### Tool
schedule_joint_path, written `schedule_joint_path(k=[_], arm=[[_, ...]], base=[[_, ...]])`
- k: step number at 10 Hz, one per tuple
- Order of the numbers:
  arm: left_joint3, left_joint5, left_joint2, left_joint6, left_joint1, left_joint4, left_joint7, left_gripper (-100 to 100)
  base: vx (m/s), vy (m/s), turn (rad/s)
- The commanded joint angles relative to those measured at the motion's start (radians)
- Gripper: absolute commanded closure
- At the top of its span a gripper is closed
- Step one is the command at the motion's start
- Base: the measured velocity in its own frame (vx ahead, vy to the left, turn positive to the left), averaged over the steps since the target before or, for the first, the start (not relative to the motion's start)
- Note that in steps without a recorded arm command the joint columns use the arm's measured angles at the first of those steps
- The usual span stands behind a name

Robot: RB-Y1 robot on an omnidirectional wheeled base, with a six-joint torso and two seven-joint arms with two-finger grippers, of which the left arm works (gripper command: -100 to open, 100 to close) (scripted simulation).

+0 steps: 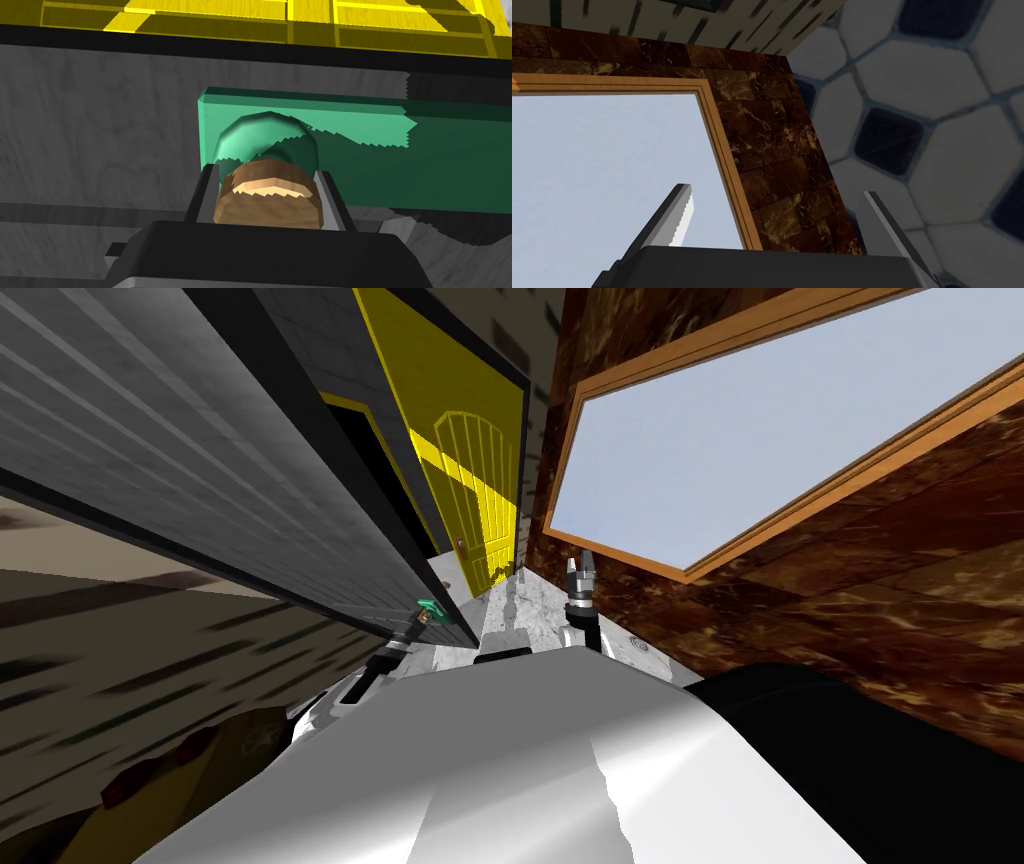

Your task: Pull the door open

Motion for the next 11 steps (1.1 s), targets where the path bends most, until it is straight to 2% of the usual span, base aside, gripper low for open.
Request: schedule_joint_path(k=[1,3,7,8,11], arm=[[-0.007,-0.002,0.008,-0.022,0.008,0.007,0.007,100],[-0.014,-0.004,0.027,-0.055,0.016,0.017,0.021,100],[-0.023,-0.006,0.051,-0.097,0.025,0.029,0.039,100],[-0.022,-0.006,0.047,-0.087,0.024,0.028,0.034,100],[-0.03,-0.01,0.063,-0.126,0.026,0.049,0.048,100]], base=[[-0.167,0.114,-0.091],[-0.181,0.096,-0.135],[-0.166,0.104,-0.102],[-0.078,0.043,-0.021],[-0.178,0.105,-0.16]])
